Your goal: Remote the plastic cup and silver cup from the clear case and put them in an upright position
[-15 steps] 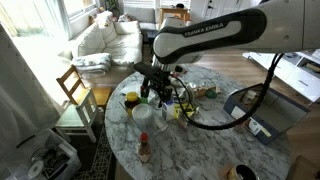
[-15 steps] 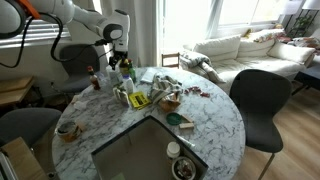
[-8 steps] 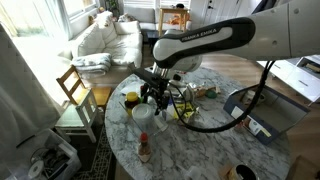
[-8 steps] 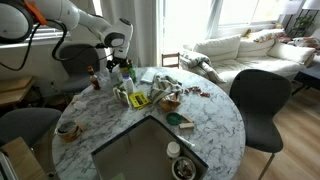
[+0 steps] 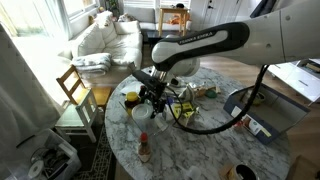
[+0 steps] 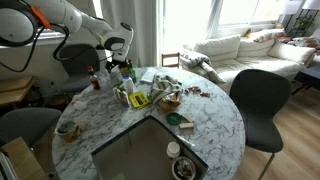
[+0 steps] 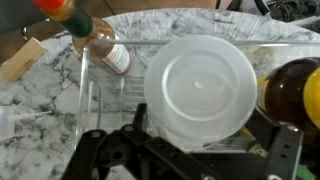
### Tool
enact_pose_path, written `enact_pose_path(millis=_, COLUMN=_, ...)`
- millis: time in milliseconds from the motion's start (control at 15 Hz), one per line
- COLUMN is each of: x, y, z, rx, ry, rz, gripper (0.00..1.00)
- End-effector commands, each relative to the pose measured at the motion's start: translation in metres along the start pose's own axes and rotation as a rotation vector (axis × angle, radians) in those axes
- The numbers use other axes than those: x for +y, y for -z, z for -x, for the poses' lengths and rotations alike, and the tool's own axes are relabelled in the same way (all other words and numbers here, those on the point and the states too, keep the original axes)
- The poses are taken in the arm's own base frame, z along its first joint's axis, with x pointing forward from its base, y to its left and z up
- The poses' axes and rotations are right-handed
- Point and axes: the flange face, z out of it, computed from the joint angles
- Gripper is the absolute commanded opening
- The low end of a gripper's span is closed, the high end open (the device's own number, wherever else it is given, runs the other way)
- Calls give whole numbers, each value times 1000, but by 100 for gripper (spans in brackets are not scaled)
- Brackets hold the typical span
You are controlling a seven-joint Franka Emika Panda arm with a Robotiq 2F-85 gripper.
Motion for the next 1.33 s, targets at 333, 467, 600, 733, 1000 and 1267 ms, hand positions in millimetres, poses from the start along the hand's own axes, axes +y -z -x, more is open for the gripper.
enact_pose_path(millis=333, x=-2, y=0, z=-14, rx=-119, ry=-60, rz=-32, gripper=66)
enact_pose_path(millis=467, x=-1, y=6, z=-16, rx=-138, ry=-66, rz=-43, gripper=60)
enact_pose_path(millis=600, x=1, y=14, z=-16, rx=-131, ry=-54, rz=-54, gripper=57)
enact_pose_path(millis=733, x=7, y=27, z=-13, rx=-137, ry=-29, rz=-64, gripper=56)
enact_pose_path(millis=1000, x=22, y=54, z=-6, rx=-225, ry=7, rz=-87, gripper=56)
enact_pose_path(millis=1267, x=39, y=82, z=9, rx=-322, ry=36, rz=-112, gripper=56)
